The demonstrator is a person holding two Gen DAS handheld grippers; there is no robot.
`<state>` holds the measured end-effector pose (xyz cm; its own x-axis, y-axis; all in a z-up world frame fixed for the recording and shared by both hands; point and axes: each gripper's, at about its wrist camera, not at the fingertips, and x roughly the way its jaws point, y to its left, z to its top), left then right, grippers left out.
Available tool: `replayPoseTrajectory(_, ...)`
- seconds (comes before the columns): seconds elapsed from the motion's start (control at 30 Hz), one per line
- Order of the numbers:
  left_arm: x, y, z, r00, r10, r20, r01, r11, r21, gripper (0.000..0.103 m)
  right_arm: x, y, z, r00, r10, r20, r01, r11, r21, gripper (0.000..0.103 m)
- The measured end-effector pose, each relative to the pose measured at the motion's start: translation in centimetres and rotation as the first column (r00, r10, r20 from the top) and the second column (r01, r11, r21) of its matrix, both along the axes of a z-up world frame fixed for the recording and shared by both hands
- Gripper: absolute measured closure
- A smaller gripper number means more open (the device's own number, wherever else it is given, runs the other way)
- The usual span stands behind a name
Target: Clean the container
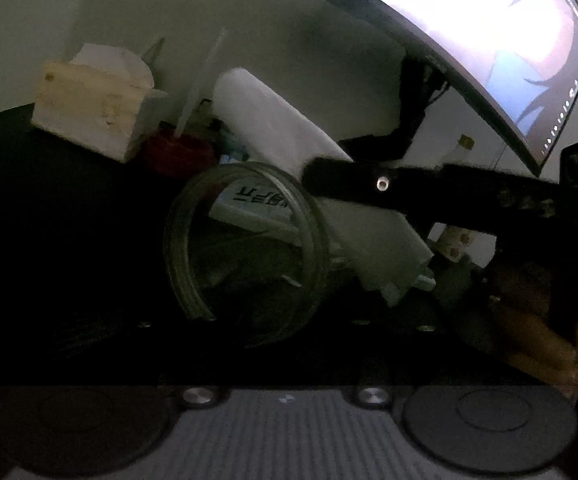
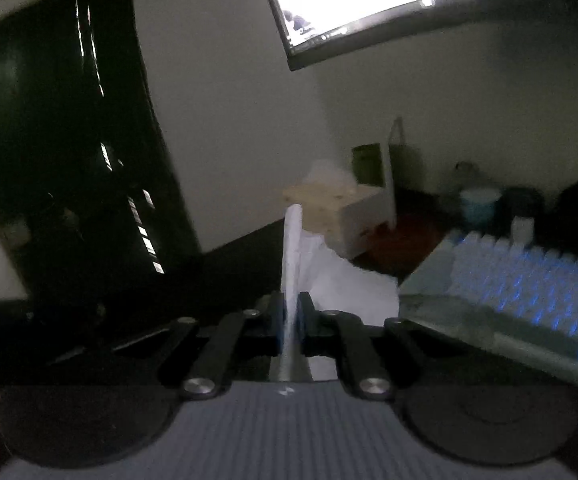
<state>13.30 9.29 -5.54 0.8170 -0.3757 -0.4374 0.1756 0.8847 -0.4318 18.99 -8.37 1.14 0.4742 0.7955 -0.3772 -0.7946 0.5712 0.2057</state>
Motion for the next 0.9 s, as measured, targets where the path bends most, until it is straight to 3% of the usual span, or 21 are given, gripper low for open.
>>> replayPoseTrajectory(0.17,0.1,0.1,0.0,1.0,-0.001,-0.004,0.001,1.0,-0.006,0.068,3.4,-1.9,-0.1,0.978,-0.182,-0.097,0.183,0.983,-0.002,0.095)
replayPoseTrajectory(0.27,0.1,0.0,0.0,1.0,0.0,-0.002,0.0,1.0,-0.005,0.068,3.4,-2.3,-0.2,0.967,-0.222,-0.122,0.226,0.974,0.025,0.095)
replayPoseTrajectory(0.5,-0.1,0.0,0.1,1.0,0.0,0.0,0.0,1.0,0.0,0.068,-0.1,-1.0,-0.5,0.998,0.028,-0.054,-0.023,0.995,0.093,0.095)
replayPoseTrajectory(0.57,0.0,0.3,0.1,1.0,0.001,-0.004,-0.001,1.0,-0.018,0.068,0.4,-1.3,-0.5,0.999,-0.023,-0.046,0.027,0.997,0.076,0.097)
replayPoseTrajectory(0.63,0.0,0.4,0.1,1.0,-0.001,-0.009,0.0,1.0,-0.031,0.068,2.1,-2.6,-0.7,0.982,-0.159,-0.103,0.168,0.982,0.09,0.097)
replayPoseTrajectory(0.7,0.1,0.6,0.1,0.999,-0.032,-0.019,0.03,0.997,-0.073,0.071,3.8,-4.0,-1.1,0.95,-0.268,-0.159,0.285,0.953,0.101,0.097)
replayPoseTrajectory(0.77,0.3,0.7,-0.1,0.996,-0.08,-0.029,0.075,0.989,-0.131,0.073,4.3,-4.6,-1.2,0.933,-0.313,-0.179,0.332,0.939,0.087,0.096)
replayPoseTrajectory(0.9,0.6,1.0,-0.3,0.983,-0.176,-0.041,0.161,0.956,-0.246,0.076,2.8,-4.9,-0.9,0.95,-0.255,-0.179,0.275,0.956,0.099,0.096)
